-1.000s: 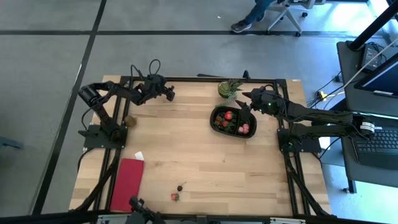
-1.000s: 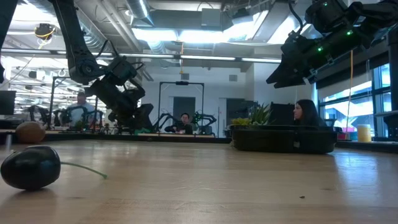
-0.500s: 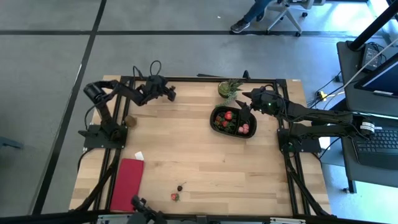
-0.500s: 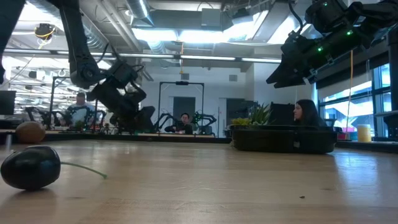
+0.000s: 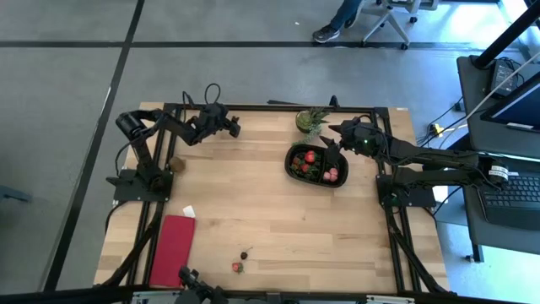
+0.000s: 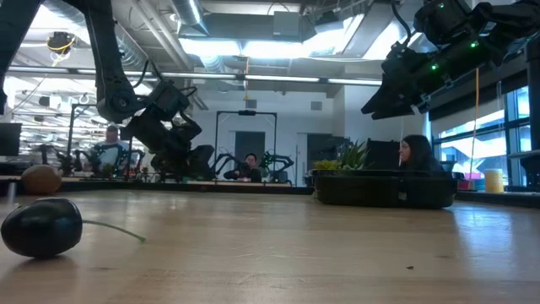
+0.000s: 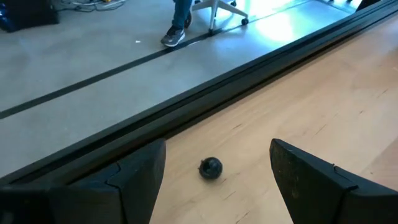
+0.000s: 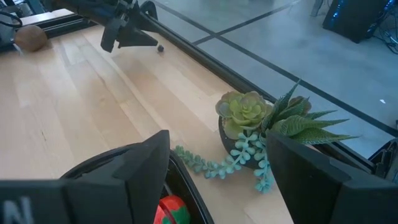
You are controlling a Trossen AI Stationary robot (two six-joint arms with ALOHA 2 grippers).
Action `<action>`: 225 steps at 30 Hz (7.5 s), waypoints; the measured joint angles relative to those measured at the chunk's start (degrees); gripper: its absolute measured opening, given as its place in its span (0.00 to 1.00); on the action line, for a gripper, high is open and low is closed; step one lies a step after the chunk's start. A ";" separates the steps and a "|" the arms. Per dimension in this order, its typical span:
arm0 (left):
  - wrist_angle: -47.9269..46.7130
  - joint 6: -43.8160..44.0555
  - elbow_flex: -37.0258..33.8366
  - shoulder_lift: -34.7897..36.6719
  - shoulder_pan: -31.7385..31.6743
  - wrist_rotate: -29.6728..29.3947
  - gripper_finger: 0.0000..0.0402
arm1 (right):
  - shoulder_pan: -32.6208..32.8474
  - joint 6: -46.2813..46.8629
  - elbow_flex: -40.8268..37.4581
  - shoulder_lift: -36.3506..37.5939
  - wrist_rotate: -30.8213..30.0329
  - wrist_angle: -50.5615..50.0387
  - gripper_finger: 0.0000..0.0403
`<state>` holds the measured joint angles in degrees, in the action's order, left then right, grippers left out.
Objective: Pick and placing Produce into tupperware
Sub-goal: Put the blueberry into the of the black bin
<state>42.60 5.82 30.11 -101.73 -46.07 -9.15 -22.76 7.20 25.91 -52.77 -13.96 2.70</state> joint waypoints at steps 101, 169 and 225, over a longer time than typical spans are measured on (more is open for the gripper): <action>-37.96 5.80 19.17 -3.74 -0.85 4.39 0.36 | 0.00 4.57 0.00 -0.02 0.02 0.02 0.66; -21.89 -1.95 21.20 2.36 10.41 36.93 0.23 | 0.01 4.55 0.00 -0.02 0.05 -1.38 0.66; -23.49 -17.78 21.68 -4.94 6.87 29.94 0.58 | 0.02 3.66 0.00 -0.02 0.04 -3.48 0.66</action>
<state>19.11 -11.96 51.79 -106.67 -39.20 20.80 -22.75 10.86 25.91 -52.80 -13.91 -0.78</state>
